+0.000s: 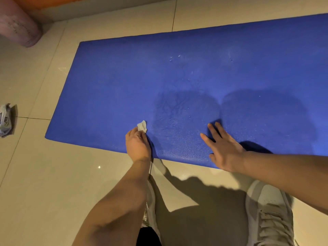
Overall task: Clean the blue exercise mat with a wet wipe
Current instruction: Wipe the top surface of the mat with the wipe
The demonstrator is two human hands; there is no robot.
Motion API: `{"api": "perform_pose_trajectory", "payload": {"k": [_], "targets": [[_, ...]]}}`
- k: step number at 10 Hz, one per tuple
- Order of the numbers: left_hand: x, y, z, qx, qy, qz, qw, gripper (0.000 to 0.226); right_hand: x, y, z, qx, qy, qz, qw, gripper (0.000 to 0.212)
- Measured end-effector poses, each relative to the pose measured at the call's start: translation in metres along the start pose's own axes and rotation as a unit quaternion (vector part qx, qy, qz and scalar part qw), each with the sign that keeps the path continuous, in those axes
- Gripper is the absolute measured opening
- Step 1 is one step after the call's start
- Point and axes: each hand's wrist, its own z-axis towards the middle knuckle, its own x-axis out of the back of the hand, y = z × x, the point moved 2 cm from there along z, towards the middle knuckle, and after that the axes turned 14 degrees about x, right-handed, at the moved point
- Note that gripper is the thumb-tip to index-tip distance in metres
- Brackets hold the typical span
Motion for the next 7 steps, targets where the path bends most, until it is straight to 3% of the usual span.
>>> {"api": "perform_pose_trajectory", "payload": {"k": [3,5,6,7], "targets": [[-0.007,0.013,-0.020,0.003,-0.003,-0.028,1.000,0.024,0.002,0.002,-0.003,0.006,-0.001,-0.030,1.000,0.076],[-0.040,0.052,-0.086,-0.164,-0.105,-0.011,0.981,0.033,-0.019,0.006,0.008,-0.020,0.025,0.048,0.998,0.069],[-0.049,0.050,-0.086,-0.188,-0.135,-0.002,0.973,0.032,-0.003,-0.005,0.001,0.007,-0.077,-0.079,0.994,0.048],[-0.032,0.041,-0.059,-0.166,-0.146,0.016,0.975,0.032,-0.001,-0.010,-0.001,0.030,-0.068,-0.143,0.987,0.041]]}}
